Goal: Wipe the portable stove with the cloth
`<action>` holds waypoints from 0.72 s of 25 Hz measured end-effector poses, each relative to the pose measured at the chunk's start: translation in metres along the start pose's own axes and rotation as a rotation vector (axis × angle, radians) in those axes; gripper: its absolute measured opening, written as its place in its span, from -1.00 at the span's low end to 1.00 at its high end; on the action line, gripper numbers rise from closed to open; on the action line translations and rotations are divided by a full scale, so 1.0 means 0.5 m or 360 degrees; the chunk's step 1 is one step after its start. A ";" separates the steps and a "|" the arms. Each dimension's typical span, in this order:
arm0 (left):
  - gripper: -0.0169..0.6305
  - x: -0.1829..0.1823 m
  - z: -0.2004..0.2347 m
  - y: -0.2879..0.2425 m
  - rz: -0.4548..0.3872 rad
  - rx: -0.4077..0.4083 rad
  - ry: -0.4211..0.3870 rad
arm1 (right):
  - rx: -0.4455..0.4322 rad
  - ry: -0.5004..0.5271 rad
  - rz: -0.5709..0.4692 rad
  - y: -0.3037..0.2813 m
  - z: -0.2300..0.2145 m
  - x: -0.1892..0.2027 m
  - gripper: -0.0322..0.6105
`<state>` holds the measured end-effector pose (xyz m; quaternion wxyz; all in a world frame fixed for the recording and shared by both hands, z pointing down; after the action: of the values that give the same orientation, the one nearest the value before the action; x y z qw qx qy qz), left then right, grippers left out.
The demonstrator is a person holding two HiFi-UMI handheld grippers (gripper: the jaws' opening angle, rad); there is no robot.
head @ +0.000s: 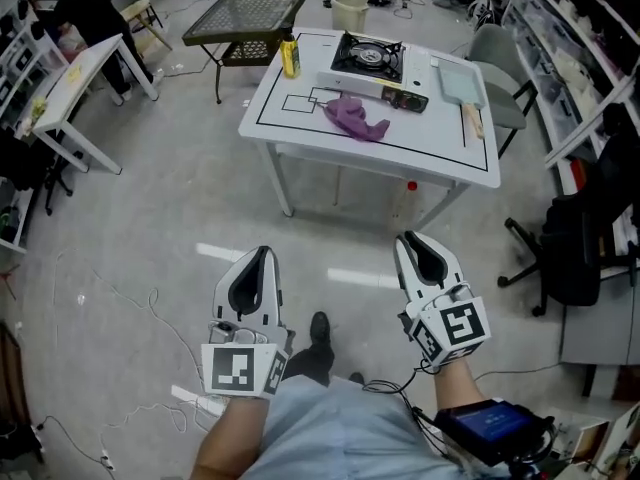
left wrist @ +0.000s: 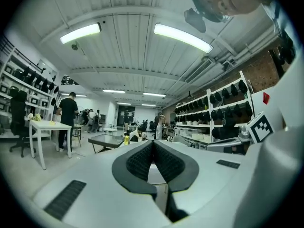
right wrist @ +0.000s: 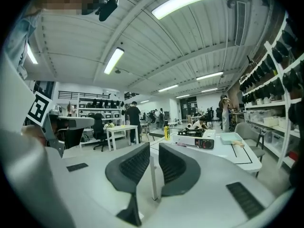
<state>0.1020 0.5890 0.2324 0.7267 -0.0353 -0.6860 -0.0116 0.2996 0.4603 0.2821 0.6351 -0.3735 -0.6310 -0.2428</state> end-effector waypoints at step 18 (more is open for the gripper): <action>-0.89 -0.076 0.175 -0.215 -0.0124 0.0132 -0.0014 | 0.0079 0.0069 -0.0091 -0.248 -0.031 -0.123 -0.69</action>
<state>0.0055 0.4863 0.2034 0.7234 0.0217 -0.6900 -0.0113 0.2073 0.3635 0.2434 0.6505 -0.3341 -0.6332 -0.2533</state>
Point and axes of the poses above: the fingertips, and each gripper's own axes: y backward along the fingers, z to its left, x out of its underside, the point moved 5 cm from there along y, backward along the fingers, and after that the axes turned 4 degrees about x, right-handed, at the moved point
